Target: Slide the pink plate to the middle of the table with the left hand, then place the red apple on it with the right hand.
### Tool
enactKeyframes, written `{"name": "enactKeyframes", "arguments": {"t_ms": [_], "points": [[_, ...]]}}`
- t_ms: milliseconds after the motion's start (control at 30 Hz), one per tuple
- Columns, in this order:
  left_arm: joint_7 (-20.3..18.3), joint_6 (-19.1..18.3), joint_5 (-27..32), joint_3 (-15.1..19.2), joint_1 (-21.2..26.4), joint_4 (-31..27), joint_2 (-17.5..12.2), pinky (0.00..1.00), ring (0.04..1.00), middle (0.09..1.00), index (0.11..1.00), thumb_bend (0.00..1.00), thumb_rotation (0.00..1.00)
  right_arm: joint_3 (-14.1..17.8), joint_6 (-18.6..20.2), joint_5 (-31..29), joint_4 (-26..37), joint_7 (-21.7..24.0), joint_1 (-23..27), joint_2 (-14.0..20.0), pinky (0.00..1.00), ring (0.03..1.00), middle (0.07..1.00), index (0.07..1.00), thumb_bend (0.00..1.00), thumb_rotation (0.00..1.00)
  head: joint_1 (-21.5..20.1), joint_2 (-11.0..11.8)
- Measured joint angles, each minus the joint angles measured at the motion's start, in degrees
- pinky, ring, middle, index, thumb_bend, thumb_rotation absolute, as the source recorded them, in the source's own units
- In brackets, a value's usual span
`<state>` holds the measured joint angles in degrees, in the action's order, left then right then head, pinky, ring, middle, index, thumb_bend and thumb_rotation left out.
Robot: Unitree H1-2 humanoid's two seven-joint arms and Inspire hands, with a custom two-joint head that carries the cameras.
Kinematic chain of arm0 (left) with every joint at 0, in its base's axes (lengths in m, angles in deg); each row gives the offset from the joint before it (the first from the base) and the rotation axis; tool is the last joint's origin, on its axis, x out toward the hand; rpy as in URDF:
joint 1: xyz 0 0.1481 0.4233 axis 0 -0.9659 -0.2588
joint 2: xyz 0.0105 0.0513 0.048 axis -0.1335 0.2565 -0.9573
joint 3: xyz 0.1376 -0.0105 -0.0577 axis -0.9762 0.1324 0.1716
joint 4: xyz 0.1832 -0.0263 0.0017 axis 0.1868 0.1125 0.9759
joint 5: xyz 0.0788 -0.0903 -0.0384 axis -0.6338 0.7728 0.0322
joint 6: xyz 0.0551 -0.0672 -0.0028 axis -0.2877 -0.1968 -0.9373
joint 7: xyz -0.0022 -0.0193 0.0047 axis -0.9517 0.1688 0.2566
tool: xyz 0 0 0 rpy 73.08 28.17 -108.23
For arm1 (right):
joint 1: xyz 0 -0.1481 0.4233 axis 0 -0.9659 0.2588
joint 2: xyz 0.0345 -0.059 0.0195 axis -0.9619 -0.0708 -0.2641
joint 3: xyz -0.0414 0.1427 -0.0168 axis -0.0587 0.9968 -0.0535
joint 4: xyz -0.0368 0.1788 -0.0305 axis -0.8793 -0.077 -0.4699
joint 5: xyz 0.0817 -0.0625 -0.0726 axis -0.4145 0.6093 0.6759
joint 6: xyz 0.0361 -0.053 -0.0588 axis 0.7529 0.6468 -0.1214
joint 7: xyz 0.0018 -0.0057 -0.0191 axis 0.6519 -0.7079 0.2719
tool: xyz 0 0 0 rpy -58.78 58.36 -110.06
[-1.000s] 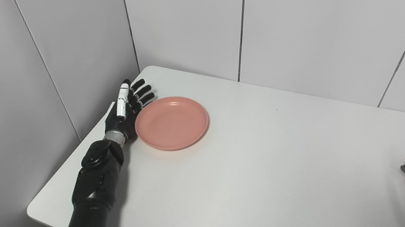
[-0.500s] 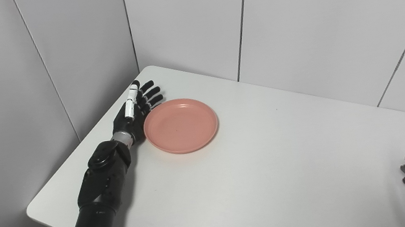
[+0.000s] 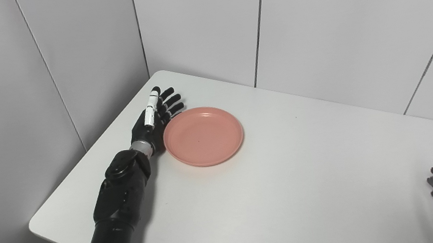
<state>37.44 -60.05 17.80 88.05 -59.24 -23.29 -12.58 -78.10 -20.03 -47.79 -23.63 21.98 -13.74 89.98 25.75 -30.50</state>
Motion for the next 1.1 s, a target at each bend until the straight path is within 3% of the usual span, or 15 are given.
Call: {"name": "enactKeyframes", "arguments": {"t_ms": [1100], "points": [[3.2,-2.9,-3.6,-3.7,0.2,-4.6,4.9,0.84,0.840,0.843,0.829,0.36,1.00,0.0,-1.3,-0.1,-2.2,0.0,0.0,0.2,0.91,0.907,0.914,0.909,0.08,1.00,-2.9,-1.7]]}}
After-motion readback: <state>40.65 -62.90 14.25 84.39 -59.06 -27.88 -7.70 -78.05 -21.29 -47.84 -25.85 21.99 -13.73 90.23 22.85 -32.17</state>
